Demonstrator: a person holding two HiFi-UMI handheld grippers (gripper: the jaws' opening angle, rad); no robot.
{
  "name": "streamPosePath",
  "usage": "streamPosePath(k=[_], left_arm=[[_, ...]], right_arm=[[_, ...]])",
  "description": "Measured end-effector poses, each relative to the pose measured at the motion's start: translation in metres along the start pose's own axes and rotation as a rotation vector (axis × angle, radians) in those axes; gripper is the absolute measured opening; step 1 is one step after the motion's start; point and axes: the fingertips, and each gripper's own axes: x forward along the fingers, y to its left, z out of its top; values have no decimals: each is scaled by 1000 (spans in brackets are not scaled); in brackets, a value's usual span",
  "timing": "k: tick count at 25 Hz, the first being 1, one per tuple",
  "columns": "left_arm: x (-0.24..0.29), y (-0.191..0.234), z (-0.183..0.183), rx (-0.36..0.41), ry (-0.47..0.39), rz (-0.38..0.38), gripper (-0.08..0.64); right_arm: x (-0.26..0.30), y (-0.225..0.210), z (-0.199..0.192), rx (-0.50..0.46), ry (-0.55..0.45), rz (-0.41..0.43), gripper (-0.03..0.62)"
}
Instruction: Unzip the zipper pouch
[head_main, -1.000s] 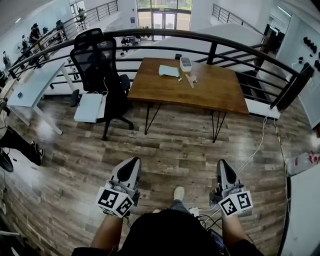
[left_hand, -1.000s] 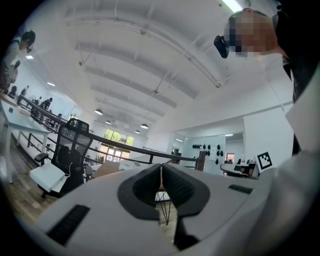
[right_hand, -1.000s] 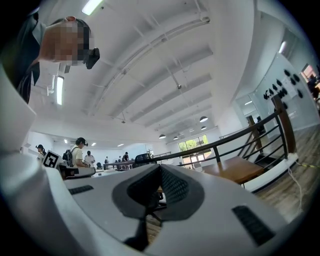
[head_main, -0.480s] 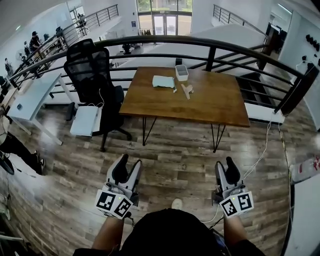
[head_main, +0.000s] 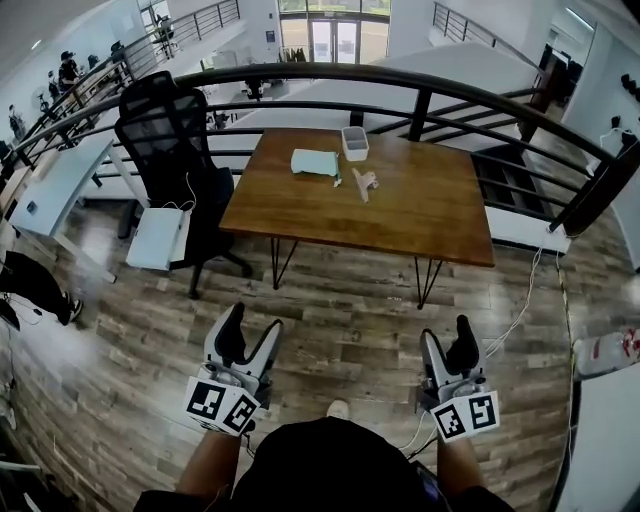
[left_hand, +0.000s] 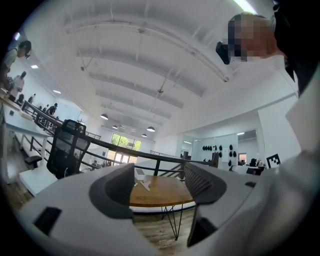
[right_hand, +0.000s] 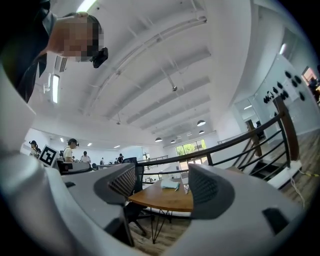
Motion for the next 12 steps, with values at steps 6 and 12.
streamPosePath(k=[6,12], left_arm=[[22,-12,-7,-18,-7,33,307],[34,-17,-12,-11,14,43,307]], right_arm=[[3,-23,-2,-12,31,18,316],[6,-41,-4,-5,37,14,291]])
